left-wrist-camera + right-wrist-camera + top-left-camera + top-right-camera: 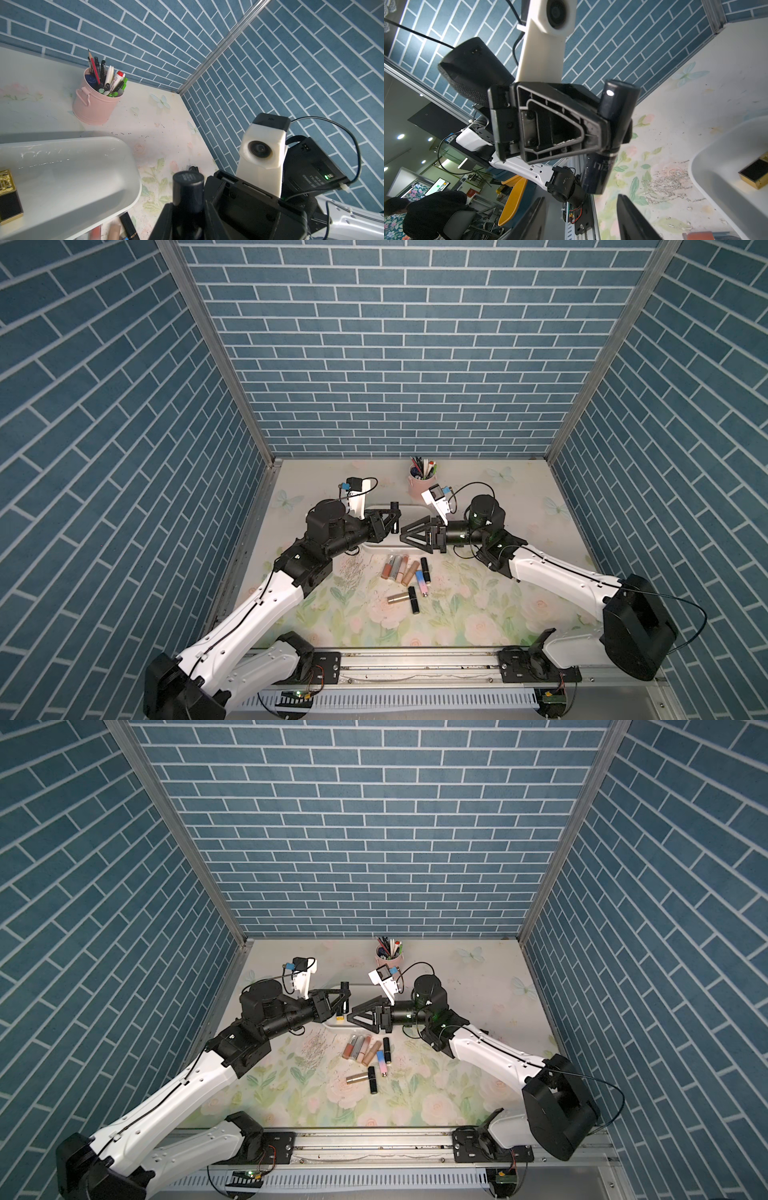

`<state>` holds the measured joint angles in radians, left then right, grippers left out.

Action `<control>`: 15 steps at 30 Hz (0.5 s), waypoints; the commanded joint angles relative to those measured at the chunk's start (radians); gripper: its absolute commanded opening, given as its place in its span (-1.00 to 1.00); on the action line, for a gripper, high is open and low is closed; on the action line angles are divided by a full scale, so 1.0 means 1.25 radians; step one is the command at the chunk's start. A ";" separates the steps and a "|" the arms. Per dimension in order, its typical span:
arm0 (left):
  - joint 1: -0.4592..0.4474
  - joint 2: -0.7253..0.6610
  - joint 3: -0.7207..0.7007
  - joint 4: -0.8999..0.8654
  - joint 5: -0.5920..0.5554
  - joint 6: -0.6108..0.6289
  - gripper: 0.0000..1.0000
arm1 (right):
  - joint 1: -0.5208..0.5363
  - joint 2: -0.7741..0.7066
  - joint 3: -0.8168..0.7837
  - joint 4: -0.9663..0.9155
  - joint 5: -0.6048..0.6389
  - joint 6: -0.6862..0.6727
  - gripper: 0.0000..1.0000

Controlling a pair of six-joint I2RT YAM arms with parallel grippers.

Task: Put the lipstick into the storage box
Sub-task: Place the lipstick in the storage box.

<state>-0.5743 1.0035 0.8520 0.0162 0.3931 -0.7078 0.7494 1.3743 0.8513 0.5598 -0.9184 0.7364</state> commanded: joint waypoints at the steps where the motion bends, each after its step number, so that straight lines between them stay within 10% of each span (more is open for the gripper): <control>1: 0.004 -0.014 -0.009 0.024 0.018 -0.003 -0.88 | 0.016 -0.008 0.008 0.049 -0.026 0.014 0.16; 15: 0.004 -0.024 -0.028 0.047 0.043 -0.018 -0.88 | 0.026 0.042 0.048 0.049 0.000 0.020 0.05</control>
<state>-0.5728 0.9886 0.8295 0.0441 0.4255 -0.7284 0.7750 1.4147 0.8753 0.5842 -0.9218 0.7464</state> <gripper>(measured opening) 0.250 0.528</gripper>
